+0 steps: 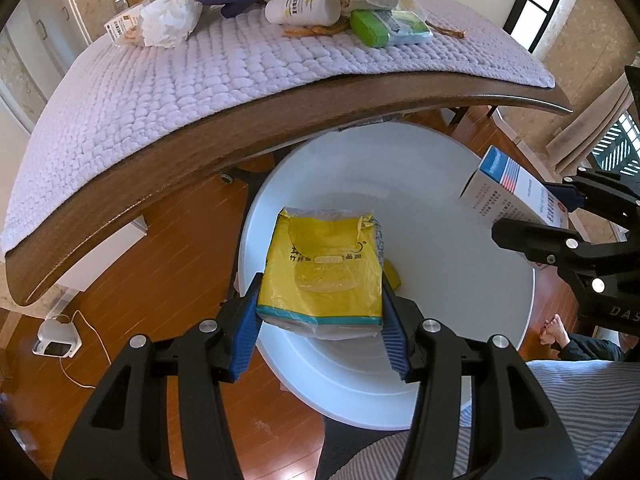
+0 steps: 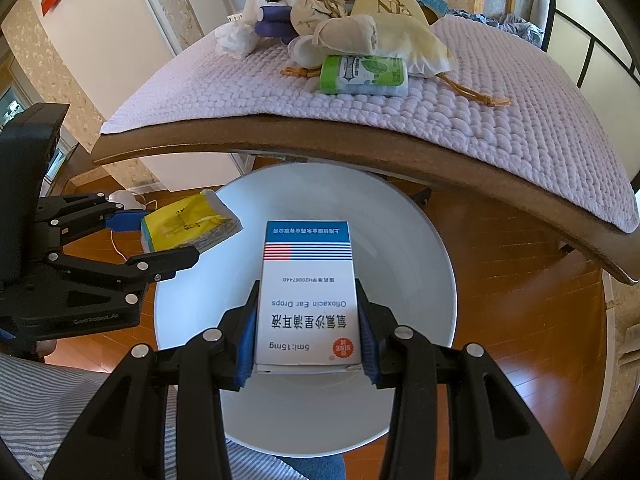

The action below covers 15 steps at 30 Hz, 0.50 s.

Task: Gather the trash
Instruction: 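Hold the yellow packet and ear-drop box above the bin opening with both tools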

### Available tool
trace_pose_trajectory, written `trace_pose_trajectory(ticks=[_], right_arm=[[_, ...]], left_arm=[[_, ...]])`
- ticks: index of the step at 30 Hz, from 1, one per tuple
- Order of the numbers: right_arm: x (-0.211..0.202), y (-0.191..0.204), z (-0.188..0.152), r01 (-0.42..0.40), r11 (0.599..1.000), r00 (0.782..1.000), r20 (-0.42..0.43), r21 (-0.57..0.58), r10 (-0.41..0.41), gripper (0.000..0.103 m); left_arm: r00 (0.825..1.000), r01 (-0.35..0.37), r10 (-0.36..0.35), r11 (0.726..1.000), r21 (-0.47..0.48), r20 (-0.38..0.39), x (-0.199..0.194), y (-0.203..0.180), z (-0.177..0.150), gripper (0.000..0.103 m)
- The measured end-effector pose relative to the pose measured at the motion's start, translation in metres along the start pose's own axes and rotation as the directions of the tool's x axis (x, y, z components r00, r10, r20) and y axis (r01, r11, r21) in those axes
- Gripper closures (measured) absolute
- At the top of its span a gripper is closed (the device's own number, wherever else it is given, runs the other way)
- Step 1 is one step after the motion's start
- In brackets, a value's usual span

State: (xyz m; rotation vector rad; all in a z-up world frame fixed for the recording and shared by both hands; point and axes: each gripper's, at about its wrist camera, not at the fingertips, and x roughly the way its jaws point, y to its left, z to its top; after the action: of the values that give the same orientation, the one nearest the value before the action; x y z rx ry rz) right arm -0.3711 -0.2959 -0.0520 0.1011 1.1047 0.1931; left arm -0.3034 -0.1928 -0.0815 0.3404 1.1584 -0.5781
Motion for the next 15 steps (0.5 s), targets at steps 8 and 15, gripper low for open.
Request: trace_pose_trajectory(ticks=[8,15], right_arm=[[0.0005,0.0001,0.0032,0.002,1.0,1.0,-0.009,0.001,-0.002,0.062],[0.0001,0.0002,0.0038,0.006,1.0,1.0,-0.012,0.005,-0.006,0.062]], left_arm=[[1.0,0.0,0.0,1.0,0.004,-0.004,0.0061,0.0036,-0.0039,0.049],[1.0,0.004,-0.004,1.0,0.015,-0.009,0.0096,0.0066,-0.0046,0.049]])
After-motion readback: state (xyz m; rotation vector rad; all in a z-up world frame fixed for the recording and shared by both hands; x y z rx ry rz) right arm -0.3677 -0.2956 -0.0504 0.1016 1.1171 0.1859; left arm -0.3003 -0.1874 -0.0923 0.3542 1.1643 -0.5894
